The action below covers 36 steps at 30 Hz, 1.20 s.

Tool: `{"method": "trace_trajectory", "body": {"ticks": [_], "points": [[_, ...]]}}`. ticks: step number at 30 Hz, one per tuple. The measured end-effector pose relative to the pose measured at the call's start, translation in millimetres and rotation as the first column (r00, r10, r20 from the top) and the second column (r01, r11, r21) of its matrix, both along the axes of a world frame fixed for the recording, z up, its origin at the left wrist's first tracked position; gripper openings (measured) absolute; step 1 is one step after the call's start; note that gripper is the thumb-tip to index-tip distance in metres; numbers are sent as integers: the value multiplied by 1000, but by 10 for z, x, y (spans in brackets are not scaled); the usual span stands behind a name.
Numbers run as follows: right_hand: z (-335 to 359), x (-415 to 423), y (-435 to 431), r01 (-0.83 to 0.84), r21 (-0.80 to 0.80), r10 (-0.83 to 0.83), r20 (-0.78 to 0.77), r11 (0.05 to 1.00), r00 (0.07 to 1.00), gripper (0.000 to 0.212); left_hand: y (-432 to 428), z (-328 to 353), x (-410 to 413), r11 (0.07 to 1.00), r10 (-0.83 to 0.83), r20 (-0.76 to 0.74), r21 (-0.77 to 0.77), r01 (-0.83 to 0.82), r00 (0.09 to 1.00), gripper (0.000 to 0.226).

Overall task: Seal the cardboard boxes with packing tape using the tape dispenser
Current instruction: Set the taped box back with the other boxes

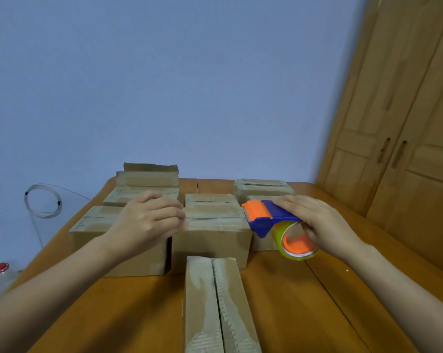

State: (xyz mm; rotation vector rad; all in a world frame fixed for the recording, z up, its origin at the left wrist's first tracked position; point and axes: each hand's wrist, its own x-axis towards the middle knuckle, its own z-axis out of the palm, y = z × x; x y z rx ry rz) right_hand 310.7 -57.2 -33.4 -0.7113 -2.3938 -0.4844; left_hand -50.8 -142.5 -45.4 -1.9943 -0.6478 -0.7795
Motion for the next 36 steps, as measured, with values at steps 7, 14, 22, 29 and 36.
{"method": "trace_trajectory", "body": {"ticks": [7, 14, 22, 29, 36], "points": [[-131, -2, 0, 1, -21, 0, 38, 1000, 999, 71, -30, -192, -37, 1000, 18, -44, -2, -18, 999, 22], [-289, 69, 9, -24, -25, 24, 11, 999, 1000, 62, -38, -312, -133, 999, 33, -77, -11, -34, 997, 17], [-452, 88, -16, 26, 40, -29, 86, 999, 996, 78, -31, -591, -122, 997, 62, -117, -34, -67, 991, 17], [-626, 77, 50, 55, 8, -55, 77, 998, 995, 81, 69, -688, -128, 994, 72, -99, -74, -80, 992, 15], [-682, 52, 36, 69, 13, -70, 93, 998, 993, 85, 113, -703, -155, 990, 63, -85, -122, -74, 994, 21]]}}
